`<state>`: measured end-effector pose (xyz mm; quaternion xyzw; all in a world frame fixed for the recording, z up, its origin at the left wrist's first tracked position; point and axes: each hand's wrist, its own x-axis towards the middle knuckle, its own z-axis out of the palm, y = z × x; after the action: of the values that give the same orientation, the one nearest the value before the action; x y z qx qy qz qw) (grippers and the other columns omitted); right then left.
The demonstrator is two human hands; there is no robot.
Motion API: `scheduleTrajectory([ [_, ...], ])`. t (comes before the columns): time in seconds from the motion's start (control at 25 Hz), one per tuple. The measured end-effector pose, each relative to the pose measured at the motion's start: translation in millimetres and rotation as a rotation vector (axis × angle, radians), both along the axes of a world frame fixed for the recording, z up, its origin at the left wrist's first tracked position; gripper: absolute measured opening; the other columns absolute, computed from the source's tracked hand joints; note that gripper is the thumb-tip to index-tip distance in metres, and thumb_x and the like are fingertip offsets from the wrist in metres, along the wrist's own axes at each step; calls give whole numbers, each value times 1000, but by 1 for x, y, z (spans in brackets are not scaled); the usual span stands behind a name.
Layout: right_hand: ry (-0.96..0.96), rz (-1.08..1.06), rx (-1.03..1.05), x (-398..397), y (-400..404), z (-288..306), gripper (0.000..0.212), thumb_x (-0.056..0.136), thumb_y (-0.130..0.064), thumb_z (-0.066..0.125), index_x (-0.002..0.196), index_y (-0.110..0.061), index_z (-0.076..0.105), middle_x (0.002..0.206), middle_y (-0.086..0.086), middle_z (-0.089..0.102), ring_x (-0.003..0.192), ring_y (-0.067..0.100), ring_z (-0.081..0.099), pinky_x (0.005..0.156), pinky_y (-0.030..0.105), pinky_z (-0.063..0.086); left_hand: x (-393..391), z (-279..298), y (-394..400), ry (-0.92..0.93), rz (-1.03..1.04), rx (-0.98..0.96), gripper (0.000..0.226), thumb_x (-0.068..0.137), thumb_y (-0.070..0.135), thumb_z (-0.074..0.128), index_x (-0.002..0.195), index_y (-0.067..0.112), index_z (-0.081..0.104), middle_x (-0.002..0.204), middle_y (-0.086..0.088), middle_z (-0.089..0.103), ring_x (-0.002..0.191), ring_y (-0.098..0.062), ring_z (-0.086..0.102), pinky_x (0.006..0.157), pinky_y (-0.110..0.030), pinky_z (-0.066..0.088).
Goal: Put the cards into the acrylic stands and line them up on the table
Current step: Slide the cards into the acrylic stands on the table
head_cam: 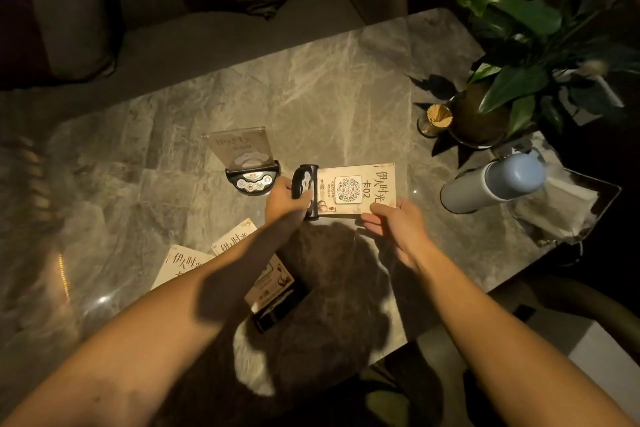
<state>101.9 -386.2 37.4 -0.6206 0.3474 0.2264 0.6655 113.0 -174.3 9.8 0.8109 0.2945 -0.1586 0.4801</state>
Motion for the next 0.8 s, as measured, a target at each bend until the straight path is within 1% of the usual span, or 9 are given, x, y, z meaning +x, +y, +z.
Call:
scheduleTrajectory([
  [0.12,-62,71,-40,31,5,14,29,93,1,64,122,3,60,102,25,75,67,23,70,70,42,65,-4,-1,10,79,24,-60,21,86,30,71,92,19,54,82,2,61,86,-21,65,74,-35,55],
  [0.2,-100,157,-106,49,8,25,25,93,0,66,117,4,64,100,24,75,67,20,68,60,29,63,-4,1,18,105,-51,-18,21,85,31,72,91,16,59,79,2,61,86,-24,66,67,-31,51],
  [0.28,-132,238,-142,65,11,34,18,92,-1,68,110,1,68,99,21,76,70,19,68,61,26,62,-4,4,24,20,-118,62,41,84,34,73,115,8,65,99,-5,70,102,-27,68,80,-32,52],
  [0.36,-168,348,-165,78,13,40,12,91,-4,70,104,-2,71,99,23,76,73,21,69,66,29,62,1,16,28,-85,-140,20,68,85,36,75,142,8,51,132,-11,65,122,-25,62,100,-37,50],
  [0.44,-196,464,-191,87,14,42,11,90,-7,72,101,-4,74,101,27,75,74,24,68,74,36,60,10,31,29,-177,-129,-86,71,87,32,76,149,16,44,141,-7,59,127,-20,58,105,-35,48],
  [0.52,-231,551,-206,94,19,44,10,90,-9,72,99,-5,75,100,30,74,74,25,65,80,43,58,20,43,29,-262,-154,-158,58,90,25,74,143,18,52,133,-2,63,121,-17,62,95,-27,53],
  [0.64,-312,614,-271,99,31,51,11,90,-10,72,99,-5,77,97,26,75,76,23,67,83,44,59,29,51,30,-361,-159,-181,20,92,14,70,111,17,68,101,10,70,97,-11,69,72,-10,52],
  [0.72,-349,617,-299,99,37,53,15,89,-9,73,102,-2,76,96,24,75,78,23,66,85,46,59,28,49,33,-403,-118,-141,13,90,13,71,91,25,67,85,12,67,81,-4,64,71,-8,47],
  [0.8,-360,612,-286,97,38,53,17,89,-5,73,104,2,75,96,28,73,80,25,65,86,46,58,26,43,35,-416,-110,-122,13,89,16,74,85,26,67,81,10,68,77,-5,63,74,-15,48],
])
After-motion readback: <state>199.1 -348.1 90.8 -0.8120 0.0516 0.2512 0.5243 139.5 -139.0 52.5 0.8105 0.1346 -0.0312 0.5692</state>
